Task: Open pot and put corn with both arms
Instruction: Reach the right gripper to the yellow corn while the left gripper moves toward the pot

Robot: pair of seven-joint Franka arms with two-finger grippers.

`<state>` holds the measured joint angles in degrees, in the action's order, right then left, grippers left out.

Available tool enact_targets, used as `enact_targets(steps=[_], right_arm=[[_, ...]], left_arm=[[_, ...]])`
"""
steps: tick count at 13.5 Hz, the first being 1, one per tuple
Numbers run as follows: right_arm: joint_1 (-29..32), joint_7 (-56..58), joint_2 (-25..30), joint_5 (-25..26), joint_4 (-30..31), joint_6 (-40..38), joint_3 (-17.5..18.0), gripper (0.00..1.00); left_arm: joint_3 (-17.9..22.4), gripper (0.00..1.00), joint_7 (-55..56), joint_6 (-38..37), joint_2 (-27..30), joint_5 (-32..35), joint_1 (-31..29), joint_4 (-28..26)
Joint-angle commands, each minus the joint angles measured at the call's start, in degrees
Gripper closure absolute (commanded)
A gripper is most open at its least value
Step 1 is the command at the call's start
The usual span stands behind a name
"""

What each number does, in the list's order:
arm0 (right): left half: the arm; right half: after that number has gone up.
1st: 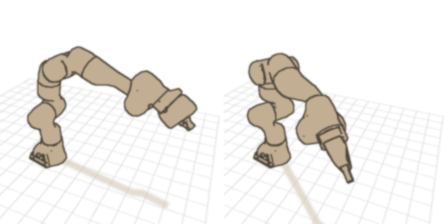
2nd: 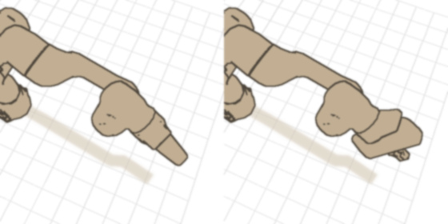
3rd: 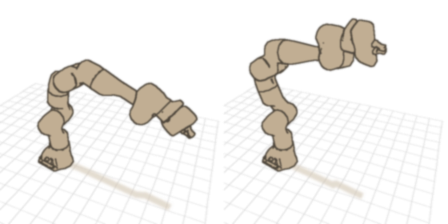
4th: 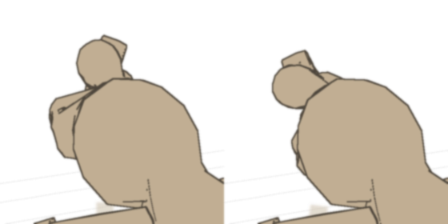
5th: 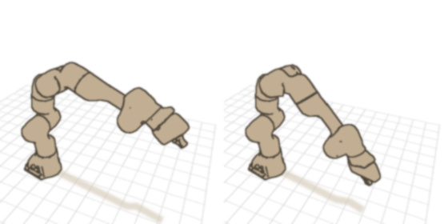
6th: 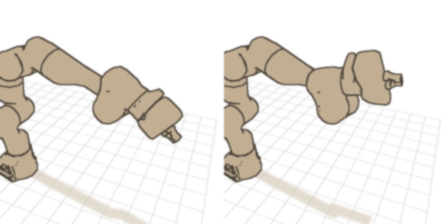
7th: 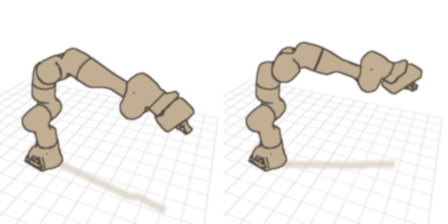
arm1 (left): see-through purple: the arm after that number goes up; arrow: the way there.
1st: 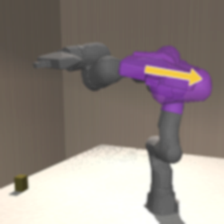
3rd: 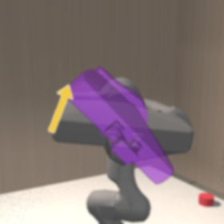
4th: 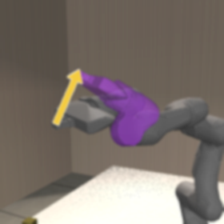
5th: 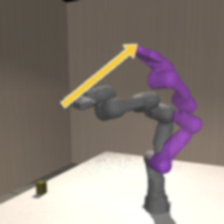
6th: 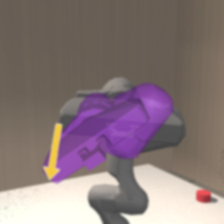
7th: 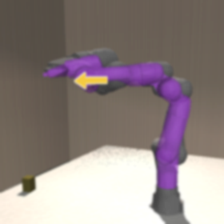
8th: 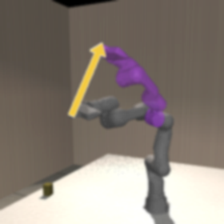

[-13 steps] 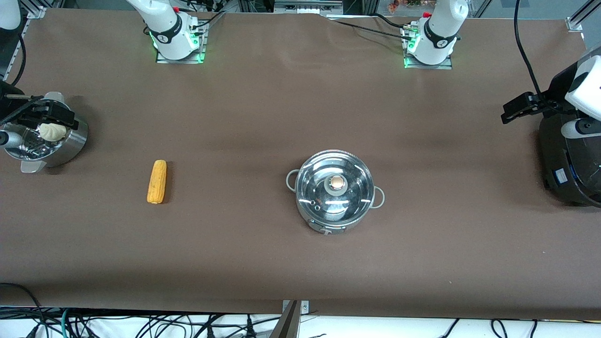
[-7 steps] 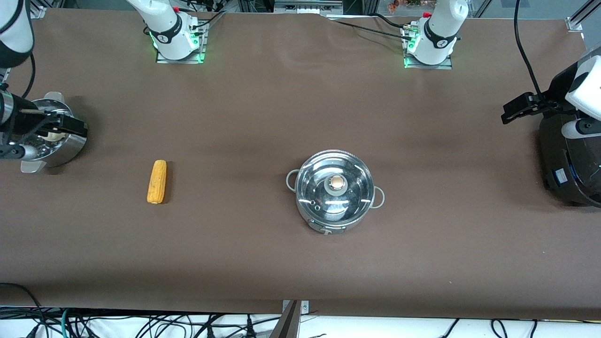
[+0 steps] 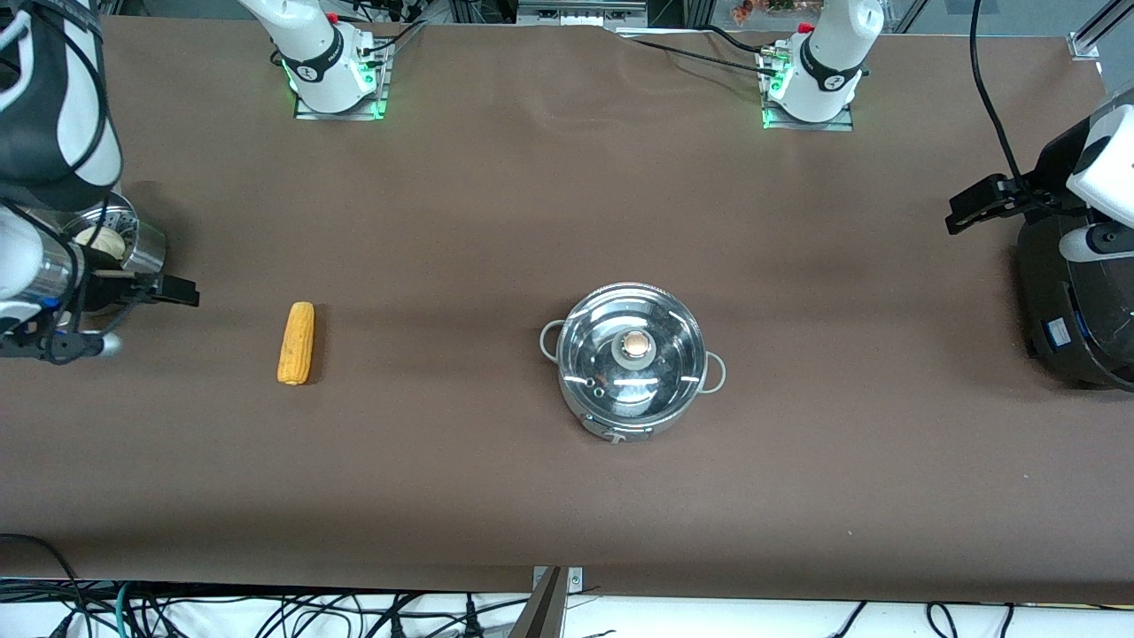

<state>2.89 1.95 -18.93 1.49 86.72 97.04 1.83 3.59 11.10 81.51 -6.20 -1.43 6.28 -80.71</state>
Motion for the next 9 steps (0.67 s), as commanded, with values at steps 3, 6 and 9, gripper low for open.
enact_targets(steps=[3, 6, 9], right_arm=[[-0.6, -1.0, -0.8, 0.4, 10.6, 14.6, 0.3, 0.0], [-0.6, -0.9, -1.0, 0.4, 18.6, 24.6, 0.3, 0.0], [-0.8, -1.0, -1.7, 0.4, 22.3, 29.2, 0.4, 0.0]], left_arm=[[-0.1, 0.0, -1.1, 0.0, -0.5, -0.7, -0.1, 1.1], [-0.1, 0.0, -0.9, 1.9, -2.4, -0.1, 0.2, 0.6], [-0.1, 0.0, -2.2, 1.8, -3.7, -0.7, 0.9, -2.2]])
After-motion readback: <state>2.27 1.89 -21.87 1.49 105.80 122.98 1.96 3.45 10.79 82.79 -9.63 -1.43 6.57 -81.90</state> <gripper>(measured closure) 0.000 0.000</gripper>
